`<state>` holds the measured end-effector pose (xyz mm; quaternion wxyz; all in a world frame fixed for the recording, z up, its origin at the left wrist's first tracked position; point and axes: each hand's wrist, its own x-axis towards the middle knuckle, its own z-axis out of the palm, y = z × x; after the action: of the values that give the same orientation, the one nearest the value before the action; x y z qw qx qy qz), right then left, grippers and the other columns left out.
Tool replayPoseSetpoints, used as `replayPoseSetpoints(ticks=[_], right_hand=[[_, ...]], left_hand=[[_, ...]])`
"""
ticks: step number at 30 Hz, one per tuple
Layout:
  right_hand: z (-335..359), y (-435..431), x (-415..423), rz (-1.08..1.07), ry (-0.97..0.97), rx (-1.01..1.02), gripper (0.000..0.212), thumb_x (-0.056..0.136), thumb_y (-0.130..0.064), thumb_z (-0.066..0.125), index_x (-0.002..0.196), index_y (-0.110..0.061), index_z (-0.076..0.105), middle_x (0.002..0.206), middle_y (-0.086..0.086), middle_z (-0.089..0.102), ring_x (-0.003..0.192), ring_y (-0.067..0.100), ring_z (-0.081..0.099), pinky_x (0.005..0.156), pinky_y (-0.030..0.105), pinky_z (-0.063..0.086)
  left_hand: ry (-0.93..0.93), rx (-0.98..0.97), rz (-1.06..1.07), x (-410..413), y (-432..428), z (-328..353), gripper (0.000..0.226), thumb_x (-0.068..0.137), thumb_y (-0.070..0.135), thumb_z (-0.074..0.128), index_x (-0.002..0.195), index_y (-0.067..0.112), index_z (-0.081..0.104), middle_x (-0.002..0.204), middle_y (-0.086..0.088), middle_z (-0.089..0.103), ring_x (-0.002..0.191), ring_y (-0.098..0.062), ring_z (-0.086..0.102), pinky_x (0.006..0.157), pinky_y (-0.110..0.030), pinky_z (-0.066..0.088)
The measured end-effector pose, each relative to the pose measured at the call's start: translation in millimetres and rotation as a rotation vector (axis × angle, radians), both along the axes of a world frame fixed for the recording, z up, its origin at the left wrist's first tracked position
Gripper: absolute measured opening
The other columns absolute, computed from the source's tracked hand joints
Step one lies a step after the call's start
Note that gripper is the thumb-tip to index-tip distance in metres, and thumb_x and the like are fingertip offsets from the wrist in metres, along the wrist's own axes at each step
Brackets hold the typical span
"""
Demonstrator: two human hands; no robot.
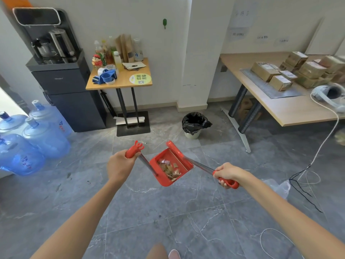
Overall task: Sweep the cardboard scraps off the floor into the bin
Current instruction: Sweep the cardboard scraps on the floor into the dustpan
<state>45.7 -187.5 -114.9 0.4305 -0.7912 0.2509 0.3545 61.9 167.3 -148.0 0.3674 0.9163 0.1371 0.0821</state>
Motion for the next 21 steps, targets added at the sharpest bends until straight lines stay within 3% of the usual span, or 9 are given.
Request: replayPoseSetpoints(ticks=[7,13,16,21], right_hand=[[0,-5,38,-0.016,-0.007,-0.014,0.006,0.089,0.001,0.046,0.090,-0.005,0.048,0.054,0.008,0.042,0.033,0.011,0.037,0.037,0.015,0.036],[2,5,84,-0.044,0.007,-0.020,0.015,0.089,-0.004,0.058,0.094,-0.007,0.045,0.055,0.007,0.042,0.035,0.010,0.036,0.035,0.015,0.035],[5,10,114,-0.042,0.020,-0.041,0.016,0.089,-0.003,0.059,0.096,-0.007,0.046,0.056,0.007,0.042,0.039,0.010,0.036,0.036,0.015,0.035],[10,20,164,-0.053,-0.009,-0.073,0.037,0.090,0.002,0.053,0.126,-0.003,0.049,0.060,0.008,0.043,0.046,0.010,0.036,0.035,0.014,0.035]], left_hand=[[-0.007,0.000,0.005,38,-25,7,0.042,0.082,0.050,0.066,0.052,0.023,0.052,0.042,0.005,0.047,0.041,-0.015,0.047,0.043,-0.024,0.030],[-0.024,0.004,-0.014,93,-35,2,0.032,0.083,0.052,0.064,0.066,0.024,0.066,0.047,0.003,0.054,0.048,-0.016,0.055,0.047,-0.025,0.036],[-0.008,-0.011,-0.021,120,-40,3,0.033,0.083,0.051,0.063,0.063,0.026,0.064,0.047,0.004,0.054,0.050,-0.018,0.057,0.048,-0.026,0.035],[0.003,-0.057,-0.001,165,-35,-1,0.038,0.083,0.052,0.063,0.055,0.026,0.058,0.045,0.006,0.052,0.047,-0.015,0.055,0.047,-0.024,0.033]])
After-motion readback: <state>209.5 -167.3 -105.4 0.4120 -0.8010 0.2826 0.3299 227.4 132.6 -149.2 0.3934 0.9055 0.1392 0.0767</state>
